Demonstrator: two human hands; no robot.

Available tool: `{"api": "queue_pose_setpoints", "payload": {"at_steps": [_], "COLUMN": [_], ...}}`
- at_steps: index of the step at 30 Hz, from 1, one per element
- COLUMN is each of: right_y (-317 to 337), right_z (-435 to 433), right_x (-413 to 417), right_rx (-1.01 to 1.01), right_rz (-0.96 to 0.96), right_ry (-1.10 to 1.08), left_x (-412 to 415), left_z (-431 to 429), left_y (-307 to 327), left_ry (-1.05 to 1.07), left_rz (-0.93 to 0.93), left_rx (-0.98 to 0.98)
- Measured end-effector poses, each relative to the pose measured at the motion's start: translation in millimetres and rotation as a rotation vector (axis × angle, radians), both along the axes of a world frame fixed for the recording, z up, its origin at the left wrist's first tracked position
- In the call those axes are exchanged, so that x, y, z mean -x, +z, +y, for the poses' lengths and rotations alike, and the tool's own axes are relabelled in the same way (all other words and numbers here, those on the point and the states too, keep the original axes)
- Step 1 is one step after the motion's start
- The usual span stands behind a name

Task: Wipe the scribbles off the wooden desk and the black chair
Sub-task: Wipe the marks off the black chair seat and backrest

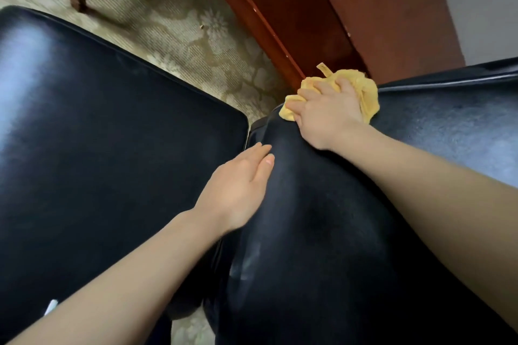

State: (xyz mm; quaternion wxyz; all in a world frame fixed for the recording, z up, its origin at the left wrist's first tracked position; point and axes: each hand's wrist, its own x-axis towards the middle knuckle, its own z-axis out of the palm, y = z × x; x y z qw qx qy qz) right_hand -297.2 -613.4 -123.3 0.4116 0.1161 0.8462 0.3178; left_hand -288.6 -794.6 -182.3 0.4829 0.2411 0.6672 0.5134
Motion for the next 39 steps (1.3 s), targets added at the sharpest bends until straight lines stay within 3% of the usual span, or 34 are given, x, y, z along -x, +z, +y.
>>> {"api": "queue_pose_setpoints", "payload": {"at_steps": [5, 10, 16, 18, 23, 26, 32, 36, 39], "right_y": [-50.3, -96.1, -93.8, -81.1, -19.5, 35.1, 90.9, 59.7, 18.1], "right_z": [-18.4, -52.9, -104.2, -114.3, -106.4, -96.0, -56.1, -35.0, -25.7], "right_x": [20.9, -9.3, -63.3, -81.0, -114.3, -129.5, -124.5, -87.0, -48.8], "right_rx": [-0.099, -0.184, -0.014, 0.054, 0.315, 0.443, 0.325, 0.198, 0.043], "right_rz": [-0.174, -0.495, -0.717, -0.686, -0.334, -0.283, -0.027, 0.084, 0.001], "right_ry": [-0.078, 0.095, 0.236, 0.239, 0.041, 0.108, 0.103, 0.135, 0.155], "left_x": [-1.1, 6.5, 4.7, 1.0, -10.2, -17.5, -26.8, -25.6, -16.0], "left_z": [-27.2, -46.0, -43.7, -35.1, -9.3, 3.2, 18.3, 11.5, 4.5], "left_y": [-13.4, -23.4, -17.6, -10.4, 9.8, 17.2, 6.9, -2.7, -17.5], "left_ry": [0.016, 0.091, 0.081, 0.033, -0.083, -0.144, -0.350, -0.262, -0.172], "left_rz": [0.066, 0.062, 0.033, 0.005, -0.048, -0.023, 0.000, -0.119, -0.074], "left_rx": [0.083, 0.154, 0.149, 0.108, 0.003, -0.020, 0.026, -0.063, -0.049]}}
